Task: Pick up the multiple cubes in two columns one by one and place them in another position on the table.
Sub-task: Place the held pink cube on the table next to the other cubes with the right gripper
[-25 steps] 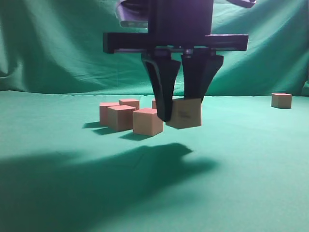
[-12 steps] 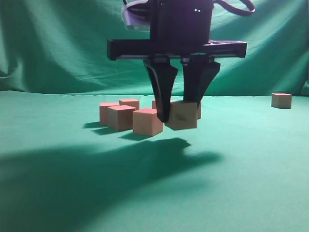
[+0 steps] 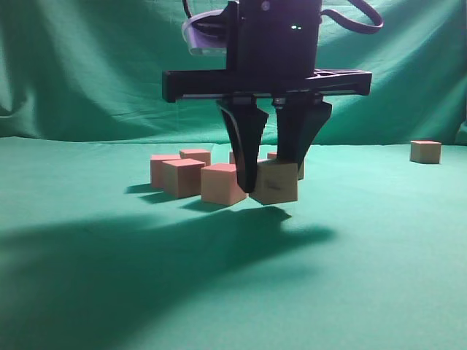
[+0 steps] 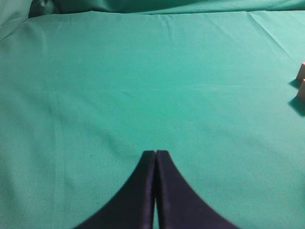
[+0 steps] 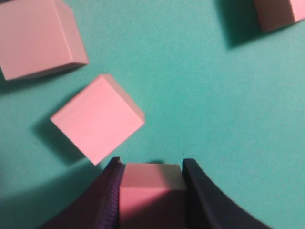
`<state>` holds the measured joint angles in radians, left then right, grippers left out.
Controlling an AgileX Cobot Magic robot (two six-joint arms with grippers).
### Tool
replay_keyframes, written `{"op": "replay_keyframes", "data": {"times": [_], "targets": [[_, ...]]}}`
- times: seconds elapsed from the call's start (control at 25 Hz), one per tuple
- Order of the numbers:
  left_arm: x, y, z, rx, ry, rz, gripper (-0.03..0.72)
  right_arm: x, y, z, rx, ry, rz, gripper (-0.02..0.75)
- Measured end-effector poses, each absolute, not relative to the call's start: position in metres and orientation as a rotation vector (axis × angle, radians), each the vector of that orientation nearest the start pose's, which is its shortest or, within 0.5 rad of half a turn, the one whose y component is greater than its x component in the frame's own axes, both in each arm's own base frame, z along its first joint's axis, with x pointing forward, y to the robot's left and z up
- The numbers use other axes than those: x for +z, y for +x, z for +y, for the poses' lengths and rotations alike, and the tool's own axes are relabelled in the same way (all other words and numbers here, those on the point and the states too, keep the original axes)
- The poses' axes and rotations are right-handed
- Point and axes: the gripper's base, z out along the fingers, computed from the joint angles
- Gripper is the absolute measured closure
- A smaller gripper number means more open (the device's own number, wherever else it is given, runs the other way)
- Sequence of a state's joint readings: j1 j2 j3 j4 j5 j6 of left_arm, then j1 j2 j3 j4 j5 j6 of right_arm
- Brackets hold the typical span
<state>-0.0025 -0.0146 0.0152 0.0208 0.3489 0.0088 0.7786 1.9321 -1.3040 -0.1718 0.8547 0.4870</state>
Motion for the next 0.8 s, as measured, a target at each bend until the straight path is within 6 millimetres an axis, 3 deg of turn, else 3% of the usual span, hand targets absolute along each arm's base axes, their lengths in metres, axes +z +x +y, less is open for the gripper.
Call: {"op": "replay_keyframes", "data": {"times": [0.2,0.76,0.8], "targets": [[0.1774,0.0528,0.0005,0.025,0.023,1.833,0.688,0.1658,0.2787,0.2585,-0.028,-0.575,2.878,0.475],[0.1774,0.0528,0.0005,0.025,0.023,1.833,0.688,0.1656,0.2789,0.2588,-0.025,-0.573,2.876,0.475],[0.1774,0.0528,0.0005,0.025,0.023,1.833,0.688,0.1656,0.2789,0.2588,-0.025,-0.573,2.876,0.431]]}}
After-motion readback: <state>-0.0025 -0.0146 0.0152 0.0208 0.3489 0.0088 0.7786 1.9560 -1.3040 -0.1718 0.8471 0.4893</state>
